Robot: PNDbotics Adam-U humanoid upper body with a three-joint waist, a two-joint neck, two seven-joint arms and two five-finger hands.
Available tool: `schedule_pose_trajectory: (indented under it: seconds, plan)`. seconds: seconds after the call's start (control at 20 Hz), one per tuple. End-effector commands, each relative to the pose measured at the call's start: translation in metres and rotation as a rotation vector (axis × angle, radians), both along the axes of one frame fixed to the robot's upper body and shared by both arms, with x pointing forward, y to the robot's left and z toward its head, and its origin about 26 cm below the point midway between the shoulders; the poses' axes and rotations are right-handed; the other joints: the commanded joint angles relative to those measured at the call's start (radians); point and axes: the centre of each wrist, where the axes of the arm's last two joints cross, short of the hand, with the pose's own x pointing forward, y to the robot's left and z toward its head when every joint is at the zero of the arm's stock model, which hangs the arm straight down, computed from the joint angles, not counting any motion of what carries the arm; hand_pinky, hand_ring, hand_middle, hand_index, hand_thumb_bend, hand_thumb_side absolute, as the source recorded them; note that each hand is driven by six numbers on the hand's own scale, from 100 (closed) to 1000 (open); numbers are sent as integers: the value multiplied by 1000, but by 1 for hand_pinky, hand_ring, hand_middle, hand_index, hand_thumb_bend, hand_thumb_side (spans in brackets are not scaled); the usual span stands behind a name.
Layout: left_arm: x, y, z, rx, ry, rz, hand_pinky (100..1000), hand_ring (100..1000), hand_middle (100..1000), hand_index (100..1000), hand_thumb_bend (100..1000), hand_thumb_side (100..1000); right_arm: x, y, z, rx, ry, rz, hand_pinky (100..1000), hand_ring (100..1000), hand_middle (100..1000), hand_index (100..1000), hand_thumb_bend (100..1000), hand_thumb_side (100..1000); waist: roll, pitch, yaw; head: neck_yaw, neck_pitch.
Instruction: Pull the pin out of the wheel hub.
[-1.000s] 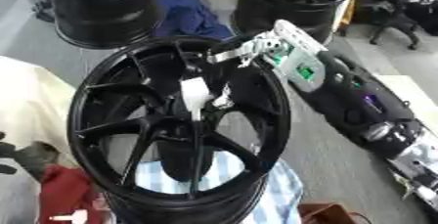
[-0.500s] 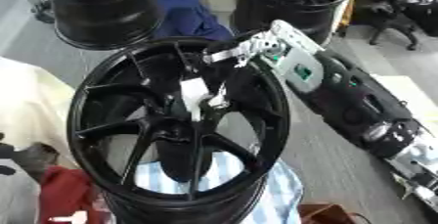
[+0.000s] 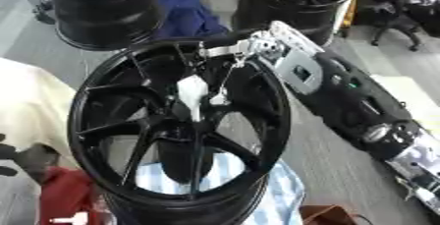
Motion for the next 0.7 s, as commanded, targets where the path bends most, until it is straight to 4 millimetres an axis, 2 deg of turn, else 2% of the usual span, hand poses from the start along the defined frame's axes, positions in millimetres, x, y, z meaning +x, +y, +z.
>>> schedule_pose_trajectory:
  seconds: [0.05, 0.5, 0.7]
  plan:
    - [1, 2, 9, 13, -24, -3, 644, 754, 664, 841, 100, 739, -1, -6, 30, 51, -72, -4, 666, 624, 412, 494, 100, 196, 5, -16, 1, -1, -2]
    - [-1, 3, 8, 13, -17, 5, 645, 754, 664, 842, 100, 739, -15, -22, 66, 110, -77, 15, 661, 621, 409, 495, 100, 199, 3, -25, -15, 7, -2]
    - [-2, 6, 8, 15, -15, 16, 646, 754, 665, 842, 100, 739, -30, -40, 91, 153, -109, 13, 658, 619, 406, 495, 100, 198, 1, -30, -27, 17, -2]
